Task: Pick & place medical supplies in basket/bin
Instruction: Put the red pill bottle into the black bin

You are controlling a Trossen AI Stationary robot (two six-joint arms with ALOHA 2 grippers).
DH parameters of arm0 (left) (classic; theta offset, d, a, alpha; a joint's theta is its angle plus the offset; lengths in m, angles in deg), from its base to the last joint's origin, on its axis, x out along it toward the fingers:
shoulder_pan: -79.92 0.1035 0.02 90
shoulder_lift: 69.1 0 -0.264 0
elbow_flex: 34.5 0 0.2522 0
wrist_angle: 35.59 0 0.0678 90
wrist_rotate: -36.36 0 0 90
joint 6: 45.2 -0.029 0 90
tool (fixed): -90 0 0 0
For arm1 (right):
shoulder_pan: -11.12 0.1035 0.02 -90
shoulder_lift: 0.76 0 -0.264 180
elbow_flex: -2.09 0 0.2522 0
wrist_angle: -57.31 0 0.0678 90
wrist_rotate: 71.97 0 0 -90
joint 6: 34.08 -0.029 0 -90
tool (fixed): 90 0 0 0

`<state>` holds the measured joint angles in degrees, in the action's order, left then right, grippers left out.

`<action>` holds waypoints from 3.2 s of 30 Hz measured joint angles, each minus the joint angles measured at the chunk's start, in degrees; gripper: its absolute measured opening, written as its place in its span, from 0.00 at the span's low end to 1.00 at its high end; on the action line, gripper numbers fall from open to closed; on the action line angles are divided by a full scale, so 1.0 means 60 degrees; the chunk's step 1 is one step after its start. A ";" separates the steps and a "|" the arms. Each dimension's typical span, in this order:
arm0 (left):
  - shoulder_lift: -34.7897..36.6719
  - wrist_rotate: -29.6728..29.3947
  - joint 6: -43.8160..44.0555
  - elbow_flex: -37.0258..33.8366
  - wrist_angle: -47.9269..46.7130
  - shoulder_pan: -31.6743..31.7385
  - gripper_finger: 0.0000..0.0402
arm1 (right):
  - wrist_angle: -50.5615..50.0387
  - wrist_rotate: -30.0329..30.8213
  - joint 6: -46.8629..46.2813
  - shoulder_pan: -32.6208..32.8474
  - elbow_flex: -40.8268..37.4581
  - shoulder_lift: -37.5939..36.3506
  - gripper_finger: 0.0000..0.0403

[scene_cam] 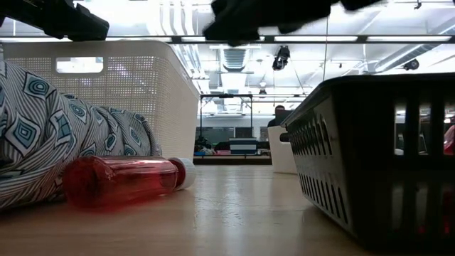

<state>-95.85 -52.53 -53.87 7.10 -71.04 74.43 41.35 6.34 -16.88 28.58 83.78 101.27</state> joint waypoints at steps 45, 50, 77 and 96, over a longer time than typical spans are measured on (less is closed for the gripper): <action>0.0001 -0.0002 0.0000 -0.0002 0.0000 0.0000 0.01 | 0.3486 0.1426 -0.0874 -0.0511 -0.1598 0.0196 0.54; 0.0001 -0.0001 0.0000 -0.0002 0.0000 0.0000 0.01 | 0.3098 0.2215 -0.1319 -0.0518 -0.1096 0.0754 0.65; 0.0001 -0.0002 0.0000 -0.0004 0.0005 0.0004 0.01 | 0.0358 0.0864 0.1140 -0.0424 0.1145 0.2749 0.64; 0.0001 -0.0001 0.0001 -0.0004 0.0029 0.0000 0.01 | 0.0394 0.0871 0.0994 -0.0606 0.1144 0.3021 0.60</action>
<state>-95.84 -52.54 -53.86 7.08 -70.87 74.43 43.71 11.57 -10.92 24.95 90.64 119.40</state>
